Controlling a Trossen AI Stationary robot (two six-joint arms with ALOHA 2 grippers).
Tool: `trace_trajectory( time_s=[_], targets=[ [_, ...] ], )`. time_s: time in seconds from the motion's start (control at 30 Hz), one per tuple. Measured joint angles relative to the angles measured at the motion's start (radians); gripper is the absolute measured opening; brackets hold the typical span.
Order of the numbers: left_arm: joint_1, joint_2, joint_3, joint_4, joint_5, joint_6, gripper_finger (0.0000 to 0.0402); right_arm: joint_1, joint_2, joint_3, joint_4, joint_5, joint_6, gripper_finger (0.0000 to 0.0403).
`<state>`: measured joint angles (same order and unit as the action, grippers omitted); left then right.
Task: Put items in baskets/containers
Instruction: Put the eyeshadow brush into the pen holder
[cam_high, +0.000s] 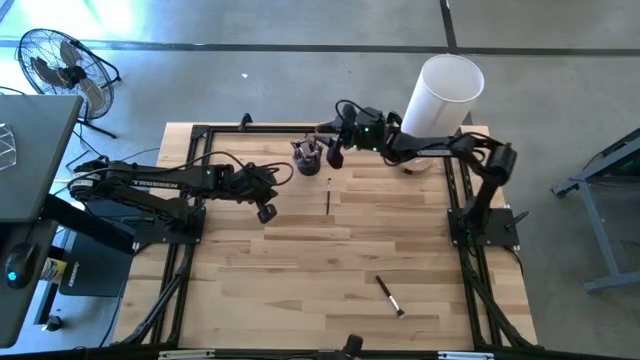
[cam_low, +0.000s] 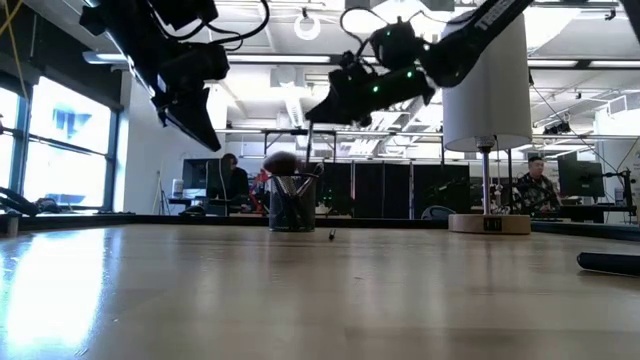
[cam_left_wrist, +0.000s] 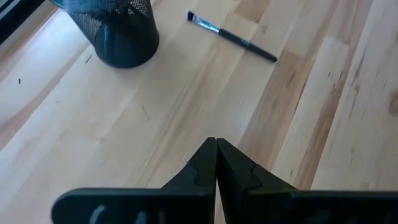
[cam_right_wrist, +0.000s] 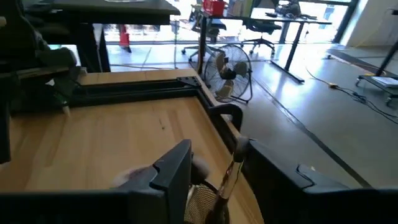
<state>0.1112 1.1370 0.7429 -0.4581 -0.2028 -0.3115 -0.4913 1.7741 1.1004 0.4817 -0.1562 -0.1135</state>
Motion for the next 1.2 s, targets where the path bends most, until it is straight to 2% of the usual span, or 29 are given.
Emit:
trace_trajectory(
  time_s=[0.13, 0.27, 0.4, 0.53, 0.7, 1.0, 1.13, 1.2],
  targets=[
    [0.0, 0.0, 0.0, -0.044, 0.0, 0.003, 0.0001, 0.015, -0.049, 0.001, -0.041, 0.04, -0.014, 0.0149],
    [0.0, 0.0, 0.0, -0.072, 0.006, 0.058, 0.0001, 0.033, -0.035, 0.001, -0.044, 0.041, -0.04, 0.0138],
    [0.0, 0.0, -0.001, -0.075, 0.01, 0.079, 0.0001, 0.047, 0.005, 0.001, -0.044, 0.038, 0.049, 0.0127],
    [0.0, 0.0, -0.001, -0.076, 0.01, 0.079, 0.0001, 0.059, 0.044, 0.0, -0.06, 0.06, 0.062, 0.0122],
    [0.0, 0.0, -0.001, -0.084, 0.011, 0.091, 0.0001, 0.068, 0.047, 0.0, -0.041, 0.097, 0.135, 0.0122],
    [0.0, 0.0, -0.001, -0.095, 0.038, 0.138, 0.0001, 0.088, 0.047, 0.001, -0.036, 0.124, 0.157, 0.0122],
    [0.0, 0.0, -0.001, -0.103, 0.031, 0.158, 0.0001, 0.109, 0.047, 0.069, -0.174, 0.123, 0.143, 0.0122],
    [0.001, 0.0, -0.001, -0.111, 0.008, 0.158, 0.0001, 0.126, 0.047, 0.127, -0.286, 0.127, 0.083, 0.0122]
  ],
)
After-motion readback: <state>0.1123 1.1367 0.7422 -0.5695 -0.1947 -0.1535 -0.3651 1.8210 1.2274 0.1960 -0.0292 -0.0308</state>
